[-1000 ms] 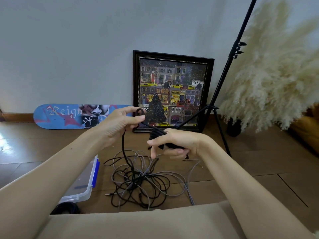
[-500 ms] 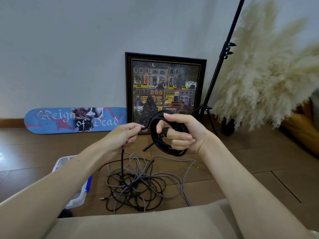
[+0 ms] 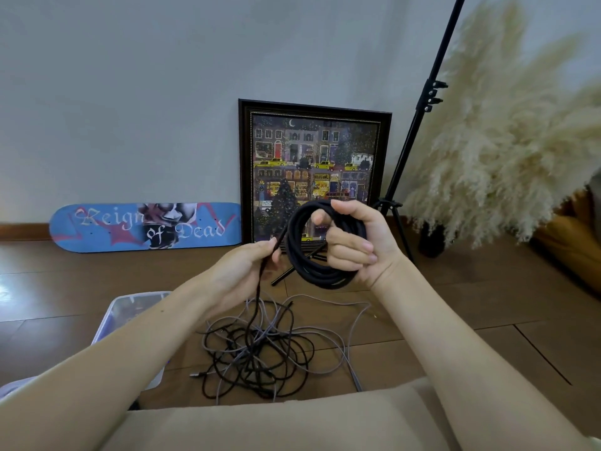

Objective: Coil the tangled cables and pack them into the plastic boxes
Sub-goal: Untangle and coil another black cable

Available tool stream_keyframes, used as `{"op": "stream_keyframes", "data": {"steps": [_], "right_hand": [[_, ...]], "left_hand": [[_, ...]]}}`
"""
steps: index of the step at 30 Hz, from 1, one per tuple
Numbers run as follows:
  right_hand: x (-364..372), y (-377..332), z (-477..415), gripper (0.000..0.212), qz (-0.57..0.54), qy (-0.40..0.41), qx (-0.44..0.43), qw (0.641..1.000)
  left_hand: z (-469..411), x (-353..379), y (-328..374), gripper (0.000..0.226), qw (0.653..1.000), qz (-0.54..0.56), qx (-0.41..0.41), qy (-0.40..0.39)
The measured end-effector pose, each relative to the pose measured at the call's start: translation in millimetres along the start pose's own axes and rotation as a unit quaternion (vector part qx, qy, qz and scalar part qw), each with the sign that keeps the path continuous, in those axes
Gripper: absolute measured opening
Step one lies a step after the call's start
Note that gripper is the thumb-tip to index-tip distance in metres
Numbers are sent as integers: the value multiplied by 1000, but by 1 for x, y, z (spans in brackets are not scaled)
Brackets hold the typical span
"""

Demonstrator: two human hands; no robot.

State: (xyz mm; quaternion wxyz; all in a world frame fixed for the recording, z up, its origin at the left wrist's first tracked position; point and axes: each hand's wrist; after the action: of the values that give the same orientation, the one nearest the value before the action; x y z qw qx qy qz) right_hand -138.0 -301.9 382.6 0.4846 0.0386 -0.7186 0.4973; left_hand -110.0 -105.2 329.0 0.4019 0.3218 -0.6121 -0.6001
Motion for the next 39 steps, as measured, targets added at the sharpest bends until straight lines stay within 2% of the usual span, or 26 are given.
{"op": "stream_keyframes", "data": {"steps": [3, 10, 13, 16, 19, 25, 28, 30, 32, 33, 35, 36, 39], "right_hand": [[1, 4, -4, 35, -19, 2, -45, 999], [-3, 5, -7, 39, -80, -20, -99, 992], [-4, 11, -11, 35, -68, -1, -113, 991], [-1, 14, -14, 33, -45, 68, -139, 987], [6, 16, -16, 42, -25, 134, -168, 976], [16, 22, -26, 65, 11, 176, -197, 965], [16, 21, -27, 66, -14, 187, -230, 955], [15, 20, -26, 58, -22, 203, -251, 946], [14, 19, -26, 31, 0, 222, -263, 939], [14, 18, -26, 18, 22, 237, -263, 935], [11, 17, -27, 7, 91, 281, -255, 921], [10, 18, -28, 10, 130, 303, -253, 910], [7, 19, -31, 59, 201, 354, -261, 875]], "left_hand": [[2, 15, 1, 30, 995, 97, -17, 30], [8, 27, -4, 12, 983, 156, 0, 93], [10, 33, -10, 16, 985, 147, -29, 84], [10, 33, -10, 16, 988, 123, -43, 80], [10, 32, -7, 16, 991, 100, -45, 81], [12, 32, -14, 14, 993, 64, -84, 57], [14, 36, -19, 19, 995, -33, -86, 26], [17, 38, -22, 17, 990, -103, -96, -9], [20, 38, -23, 16, 978, -164, -118, -57], [22, 38, -22, 16, 968, -201, -125, -79], [22, 38, -21, 17, 958, -238, -130, -98], [21, 37, -19, 16, 958, -236, -131, -96], [17, 33, -12, 10, 967, -208, -125, -76]]}}
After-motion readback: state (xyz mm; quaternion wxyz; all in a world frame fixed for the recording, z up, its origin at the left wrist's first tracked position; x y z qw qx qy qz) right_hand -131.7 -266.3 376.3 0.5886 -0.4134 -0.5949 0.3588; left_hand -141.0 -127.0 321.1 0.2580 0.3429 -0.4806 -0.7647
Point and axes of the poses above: each hand's wrist, its own z-axis away from the middle knuckle, its own x-axis out of the palm, y = z × x, and after that the axes turned 1 degree about y, right-handed
